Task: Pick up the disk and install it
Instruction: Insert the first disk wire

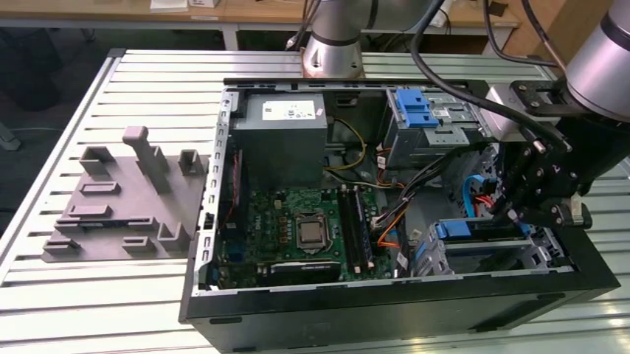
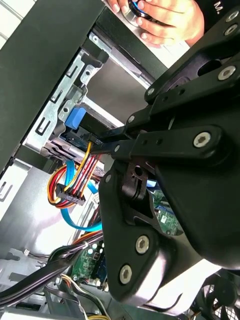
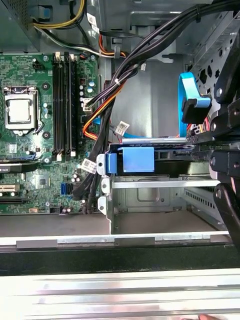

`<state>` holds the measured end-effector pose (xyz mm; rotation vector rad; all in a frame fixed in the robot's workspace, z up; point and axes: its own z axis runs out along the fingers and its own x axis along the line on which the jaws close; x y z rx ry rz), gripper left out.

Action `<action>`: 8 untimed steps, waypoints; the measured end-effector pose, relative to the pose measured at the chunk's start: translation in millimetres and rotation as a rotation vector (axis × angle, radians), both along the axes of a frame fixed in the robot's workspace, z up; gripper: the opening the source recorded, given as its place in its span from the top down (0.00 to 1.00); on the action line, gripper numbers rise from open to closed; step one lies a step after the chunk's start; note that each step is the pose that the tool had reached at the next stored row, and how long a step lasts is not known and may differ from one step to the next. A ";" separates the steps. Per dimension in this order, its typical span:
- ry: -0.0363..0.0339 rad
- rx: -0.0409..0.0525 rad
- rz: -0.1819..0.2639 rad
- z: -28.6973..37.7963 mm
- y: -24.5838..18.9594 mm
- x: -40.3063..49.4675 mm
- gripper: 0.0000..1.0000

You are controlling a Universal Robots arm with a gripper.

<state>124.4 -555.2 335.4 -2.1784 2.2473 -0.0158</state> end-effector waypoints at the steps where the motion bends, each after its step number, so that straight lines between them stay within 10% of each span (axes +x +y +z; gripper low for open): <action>1: 0.0000 -0.0001 0.000 -0.2 -0.2 0.0 0.83; 8: 0.0000 -0.0002 0.000 -1.0 -1.8 -0.1 0.83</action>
